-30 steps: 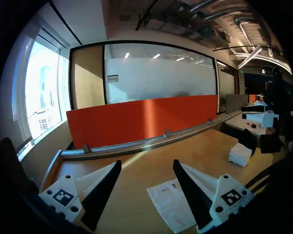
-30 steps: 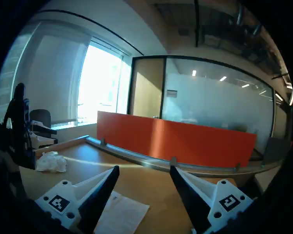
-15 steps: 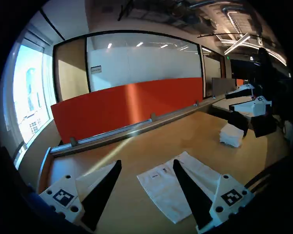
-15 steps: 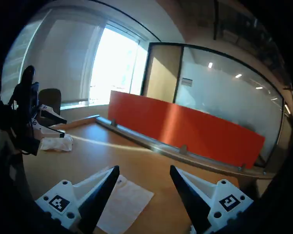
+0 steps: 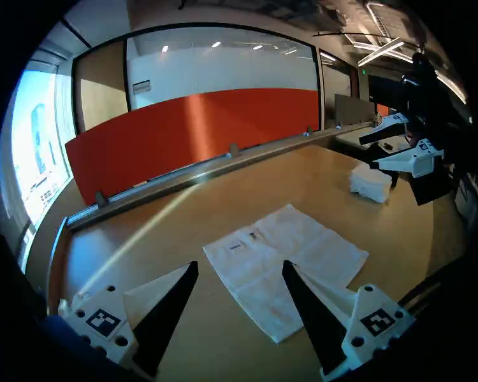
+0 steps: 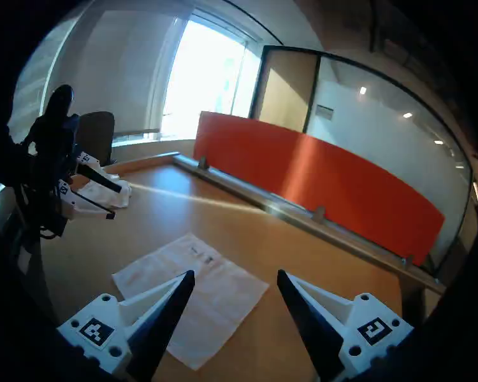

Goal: Fold towel

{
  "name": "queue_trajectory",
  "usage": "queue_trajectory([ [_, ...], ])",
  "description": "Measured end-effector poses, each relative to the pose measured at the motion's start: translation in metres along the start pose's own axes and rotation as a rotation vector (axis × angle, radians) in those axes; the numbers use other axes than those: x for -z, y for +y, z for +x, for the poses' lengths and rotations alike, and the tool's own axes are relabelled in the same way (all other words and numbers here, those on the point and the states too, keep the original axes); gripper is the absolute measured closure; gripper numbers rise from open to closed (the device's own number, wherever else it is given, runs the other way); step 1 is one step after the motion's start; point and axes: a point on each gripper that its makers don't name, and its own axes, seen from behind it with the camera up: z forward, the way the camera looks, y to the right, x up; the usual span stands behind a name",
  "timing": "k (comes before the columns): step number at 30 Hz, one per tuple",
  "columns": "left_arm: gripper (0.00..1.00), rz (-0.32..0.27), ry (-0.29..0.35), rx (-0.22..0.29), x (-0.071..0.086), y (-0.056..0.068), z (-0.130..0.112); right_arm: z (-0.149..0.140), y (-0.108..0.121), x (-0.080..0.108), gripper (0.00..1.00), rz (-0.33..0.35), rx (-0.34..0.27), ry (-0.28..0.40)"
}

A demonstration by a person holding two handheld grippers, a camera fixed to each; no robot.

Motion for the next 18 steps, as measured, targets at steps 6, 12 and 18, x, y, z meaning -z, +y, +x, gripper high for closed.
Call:
queue_trajectory([
  [6,0.02,-0.025,-0.071,-0.003,-0.013,0.009,-0.038,-0.039,-0.01,-0.01,0.0,0.016,-0.028,-0.054],
  [12,0.02,-0.054,-0.139,-0.025,-0.026,0.019,-0.076,-0.083,-0.021,-0.02,0.0,0.041,-0.043,-0.126],
  [18,0.02,-0.1,-0.187,-0.05,-0.036,0.036,-0.105,-0.119,-0.034,-0.027,0.0,0.07,-0.049,-0.185],
])
